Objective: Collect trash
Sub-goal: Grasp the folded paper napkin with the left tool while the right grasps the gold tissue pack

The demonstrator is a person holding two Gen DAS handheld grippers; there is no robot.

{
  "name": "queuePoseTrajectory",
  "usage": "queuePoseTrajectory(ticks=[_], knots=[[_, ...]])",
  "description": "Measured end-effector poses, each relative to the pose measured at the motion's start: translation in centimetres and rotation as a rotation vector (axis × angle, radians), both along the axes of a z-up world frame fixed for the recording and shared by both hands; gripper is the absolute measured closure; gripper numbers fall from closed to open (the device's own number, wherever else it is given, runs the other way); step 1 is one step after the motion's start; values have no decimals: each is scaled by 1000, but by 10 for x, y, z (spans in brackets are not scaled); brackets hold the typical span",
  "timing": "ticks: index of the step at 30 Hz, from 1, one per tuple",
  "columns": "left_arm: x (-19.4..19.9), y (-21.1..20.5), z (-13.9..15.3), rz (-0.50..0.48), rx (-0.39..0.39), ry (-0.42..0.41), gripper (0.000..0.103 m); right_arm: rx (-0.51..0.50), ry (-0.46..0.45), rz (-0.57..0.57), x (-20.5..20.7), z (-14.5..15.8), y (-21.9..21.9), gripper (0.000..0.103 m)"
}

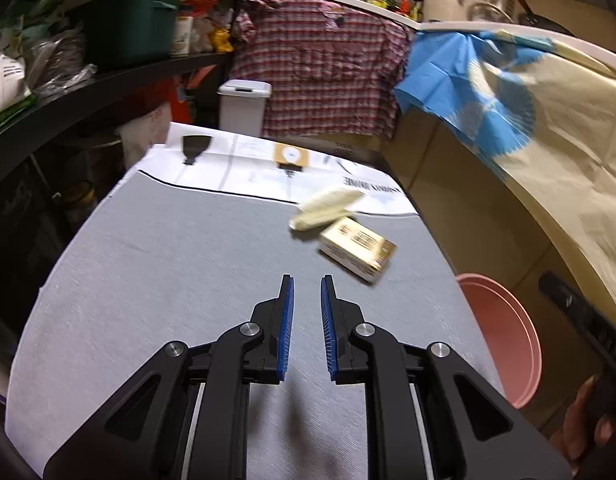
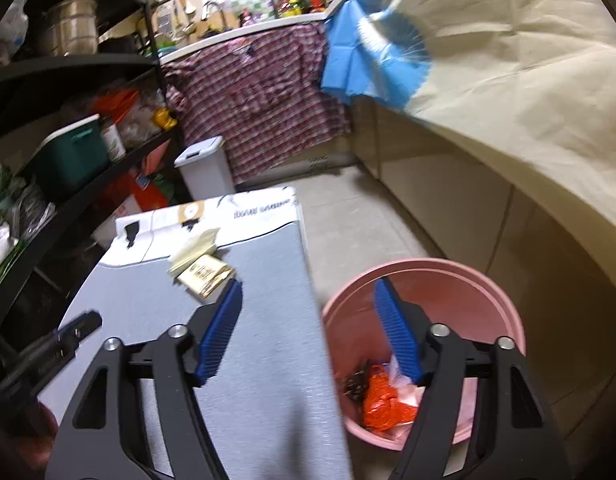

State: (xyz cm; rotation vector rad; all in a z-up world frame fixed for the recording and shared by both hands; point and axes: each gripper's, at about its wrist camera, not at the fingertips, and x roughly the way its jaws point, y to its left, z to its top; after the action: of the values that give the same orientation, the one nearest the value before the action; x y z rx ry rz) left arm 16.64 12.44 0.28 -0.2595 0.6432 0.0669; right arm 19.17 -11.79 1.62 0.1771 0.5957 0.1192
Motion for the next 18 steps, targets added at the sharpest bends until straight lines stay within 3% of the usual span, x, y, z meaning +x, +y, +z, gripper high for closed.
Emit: queuePoseTrajectory(ticks=[7, 18], knots=[[16, 29, -9, 60, -40, -3, 89, -35, 33, 136, 28, -11, 44, 18], [54, 43, -23, 50, -45, 15, 89, -55, 95, 251, 102, -36, 84, 15]])
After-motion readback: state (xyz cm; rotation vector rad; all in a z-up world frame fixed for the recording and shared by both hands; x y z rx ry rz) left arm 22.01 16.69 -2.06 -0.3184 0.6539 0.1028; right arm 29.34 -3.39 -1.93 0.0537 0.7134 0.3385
